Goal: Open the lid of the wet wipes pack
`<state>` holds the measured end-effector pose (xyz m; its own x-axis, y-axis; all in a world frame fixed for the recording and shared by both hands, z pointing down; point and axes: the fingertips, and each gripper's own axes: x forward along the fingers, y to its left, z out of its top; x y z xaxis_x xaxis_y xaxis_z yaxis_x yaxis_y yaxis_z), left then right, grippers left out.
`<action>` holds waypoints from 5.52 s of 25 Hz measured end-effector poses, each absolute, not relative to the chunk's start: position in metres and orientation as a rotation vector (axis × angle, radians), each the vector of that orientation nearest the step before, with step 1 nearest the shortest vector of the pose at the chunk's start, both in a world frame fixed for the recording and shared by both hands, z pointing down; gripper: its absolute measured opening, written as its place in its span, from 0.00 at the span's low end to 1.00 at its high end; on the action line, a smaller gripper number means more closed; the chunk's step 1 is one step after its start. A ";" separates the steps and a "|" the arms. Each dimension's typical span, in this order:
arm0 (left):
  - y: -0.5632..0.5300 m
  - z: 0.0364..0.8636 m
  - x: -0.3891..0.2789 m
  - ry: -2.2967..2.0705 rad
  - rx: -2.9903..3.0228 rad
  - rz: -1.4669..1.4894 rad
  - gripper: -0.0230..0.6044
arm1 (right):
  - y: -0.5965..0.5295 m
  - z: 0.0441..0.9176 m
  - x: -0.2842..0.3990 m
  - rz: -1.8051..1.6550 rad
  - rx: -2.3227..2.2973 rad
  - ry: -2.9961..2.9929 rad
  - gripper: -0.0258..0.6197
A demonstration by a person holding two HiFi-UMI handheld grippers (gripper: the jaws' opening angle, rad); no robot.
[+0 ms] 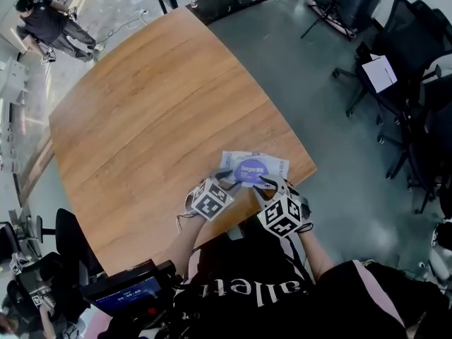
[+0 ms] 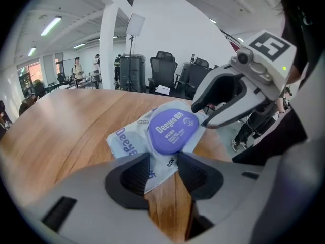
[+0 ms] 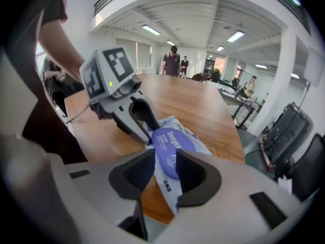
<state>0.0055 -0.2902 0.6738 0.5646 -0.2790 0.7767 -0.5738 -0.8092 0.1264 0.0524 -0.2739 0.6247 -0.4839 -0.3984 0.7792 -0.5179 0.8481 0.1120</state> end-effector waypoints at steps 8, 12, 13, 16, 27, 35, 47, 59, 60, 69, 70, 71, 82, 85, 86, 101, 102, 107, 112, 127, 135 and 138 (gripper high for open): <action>-0.293 0.675 -0.002 -0.701 2.454 1.050 0.30 | -0.281 0.654 0.027 -0.072 0.490 -2.025 0.22; -0.294 0.674 -0.001 -0.705 2.454 1.024 0.30 | -0.283 0.656 0.027 -0.116 0.514 -2.006 0.22; -0.294 0.673 0.000 -0.708 2.451 1.017 0.30 | -0.283 0.656 0.028 -0.128 0.523 -2.002 0.22; -0.295 0.672 0.000 -0.711 2.449 1.012 0.30 | -0.284 0.654 0.025 -0.216 0.515 -1.991 0.22; -0.294 0.673 0.004 -0.695 2.454 1.001 0.30 | -0.280 0.647 0.022 -0.469 0.379 -1.984 0.22; -0.287 0.671 0.019 -0.704 2.452 1.003 0.29 | -0.274 0.640 0.035 -0.472 0.353 -2.017 0.22; -0.294 0.669 0.009 -0.689 2.459 0.999 0.29 | -0.281 0.633 0.025 -0.464 0.337 -2.025 0.22; -0.292 0.674 0.003 -0.692 2.477 1.024 0.29 | -0.362 0.574 0.028 -0.366 0.718 -2.144 0.11; -0.292 0.674 0.004 -0.690 2.476 1.023 0.29 | -0.372 0.576 0.029 -0.353 0.721 -2.135 0.11; -0.292 0.673 0.008 -0.700 2.480 1.022 0.29 | -0.430 0.619 0.043 -0.142 0.728 -2.044 0.11; -0.292 0.673 0.008 -0.700 2.480 1.023 0.29 | -0.431 0.625 0.043 -0.112 0.734 -2.037 0.11; -0.292 0.673 0.007 -0.699 2.481 1.023 0.29 | -0.433 0.629 0.044 -0.082 0.746 -2.033 0.11; -0.293 0.671 0.003 -0.699 2.476 0.992 0.29 | -0.409 0.580 0.055 0.160 0.990 -2.188 0.11; -0.294 0.668 0.000 -0.699 2.481 0.964 0.29 | -0.384 0.572 0.063 0.224 1.049 -2.204 0.11; -0.294 0.666 -0.001 -0.701 2.485 0.951 0.29 | -0.374 0.572 0.066 0.252 1.065 -2.205 0.11; -0.211 0.545 -0.031 -0.817 2.566 0.499 0.06 | -0.236 0.549 0.042 0.565 1.260 -2.288 0.11; -0.203 0.538 -0.035 -0.815 2.572 0.470 0.04 | -0.227 0.546 0.036 0.565 1.266 -2.292 0.11; -0.177 0.510 -0.055 -0.801 2.571 0.331 0.04 | -0.198 0.540 0.017 0.600 1.355 -2.292 0.11; -0.149 0.509 -0.067 -0.739 2.572 0.268 0.04 | -0.166 0.547 0.011 0.683 1.484 -2.303 0.11; -0.046 0.498 -0.074 -0.616 2.617 0.295 0.04 | -0.029 0.532 -0.005 0.759 1.593 -2.258 0.11; -0.002 0.489 -0.039 -0.716 2.592 0.211 0.04 | 0.015 0.524 0.024 0.718 1.518 -2.332 0.11; 0.022 0.482 -0.029 -0.780 2.565 0.169 0.04 | 0.041 0.521 0.032 0.712 1.462 -2.356 0.11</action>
<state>-0.0287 0.0221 0.4817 0.8326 -0.4983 0.2419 -0.5537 -0.7382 0.3852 0.0323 0.0413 0.5208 -0.4496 -0.7560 0.4758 -0.8929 0.3670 -0.2607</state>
